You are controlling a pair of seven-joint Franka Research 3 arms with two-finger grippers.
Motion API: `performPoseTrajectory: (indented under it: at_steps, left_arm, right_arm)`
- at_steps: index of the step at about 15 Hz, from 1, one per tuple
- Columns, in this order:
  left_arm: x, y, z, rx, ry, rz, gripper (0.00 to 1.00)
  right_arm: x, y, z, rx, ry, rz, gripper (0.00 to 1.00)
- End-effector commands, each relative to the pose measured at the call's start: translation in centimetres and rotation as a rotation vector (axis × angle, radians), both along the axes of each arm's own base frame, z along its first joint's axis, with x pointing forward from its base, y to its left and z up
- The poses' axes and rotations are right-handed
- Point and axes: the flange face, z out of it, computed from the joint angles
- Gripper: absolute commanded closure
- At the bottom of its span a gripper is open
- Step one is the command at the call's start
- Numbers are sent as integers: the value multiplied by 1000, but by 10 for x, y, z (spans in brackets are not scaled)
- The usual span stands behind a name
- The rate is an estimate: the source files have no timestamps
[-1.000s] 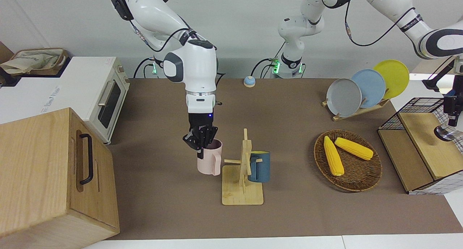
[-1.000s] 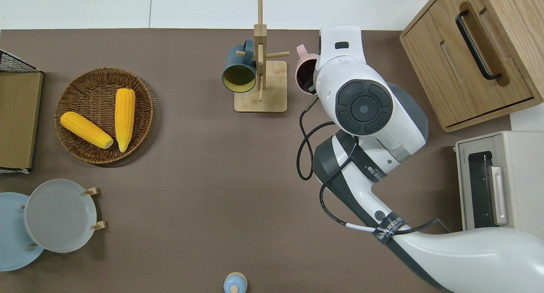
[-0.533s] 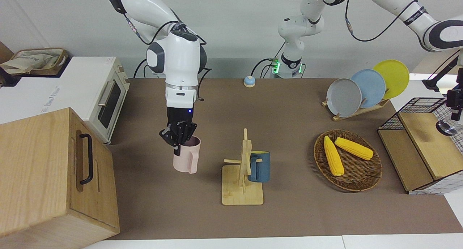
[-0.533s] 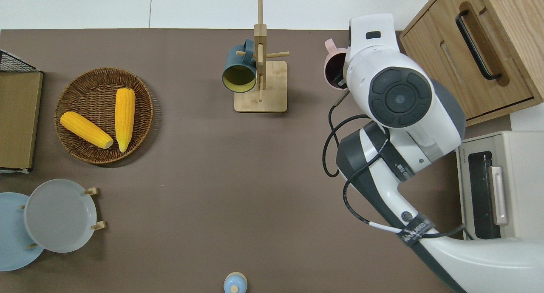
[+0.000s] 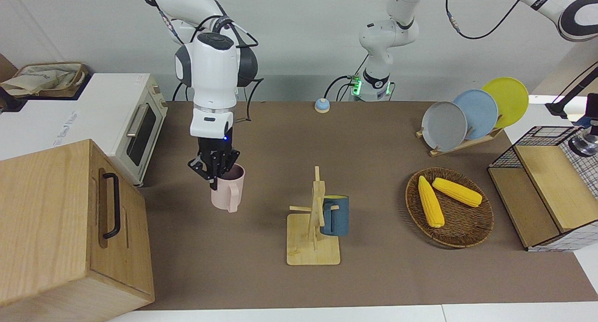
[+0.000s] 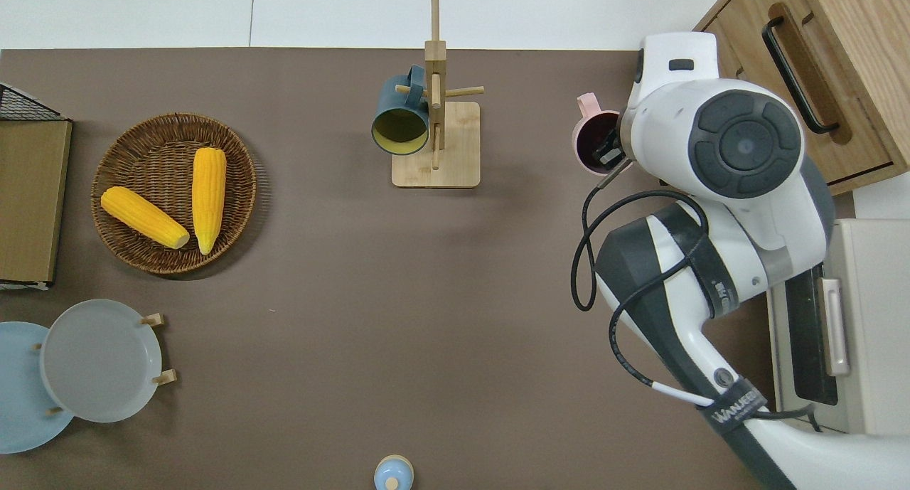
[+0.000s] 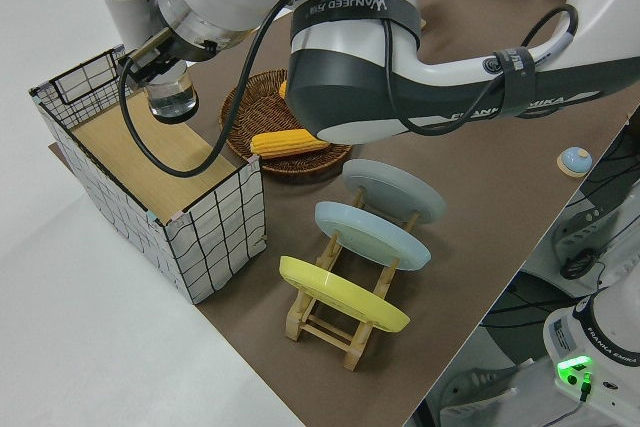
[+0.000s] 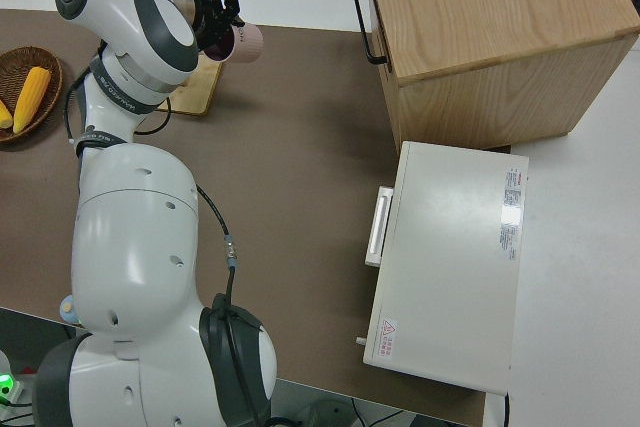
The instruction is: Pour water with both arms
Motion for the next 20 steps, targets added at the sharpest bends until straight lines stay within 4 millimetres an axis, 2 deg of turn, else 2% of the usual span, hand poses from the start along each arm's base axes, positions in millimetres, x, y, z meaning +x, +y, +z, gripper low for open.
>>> performPoseTrajectory:
  at_steps: [1, 4, 6, 8, 10, 11, 13, 16, 18, 20]
  left_arm:
    - [-12, -23, 30, -5, 16, 2, 1000]
    - [-17, -40, 35, -1, 35, 4, 1000]
    - [-22, -53, 36, -11, 47, 8, 1000]
    - [-25, -66, 34, -8, 71, 17, 1000]
    - [-27, -86, 32, -6, 85, 31, 1000]
    - [-28, -99, 31, -3, 92, 28, 1000]
    - [-33, -119, 29, 13, 95, 33, 1000]
    - [-44, -156, 22, 2, 76, 60, 1000]
    - [-56, -176, 8, -13, 50, 72, 1000]
    - [-68, -198, -8, -33, 19, 85, 1000]
  right_arm:
    - [-30, -5, -5, 142, 100, -215, 988]
    - [-41, 5, -7, 299, 195, -448, 988]
    - [-45, 10, -7, 354, 233, -520, 988]
    - [-54, 30, -8, 420, 308, -620, 988]
    - [-59, 39, -7, 457, 337, -699, 988]
    - [-65, 53, -8, 459, 356, -701, 988]
    - [-71, 66, -9, 468, 375, -713, 988]
    - [-80, 99, -7, 511, 417, -680, 1000]
    - [-91, 128, -9, 507, 435, -649, 1000]
    - [-89, 145, -9, 519, 445, -648, 1000]
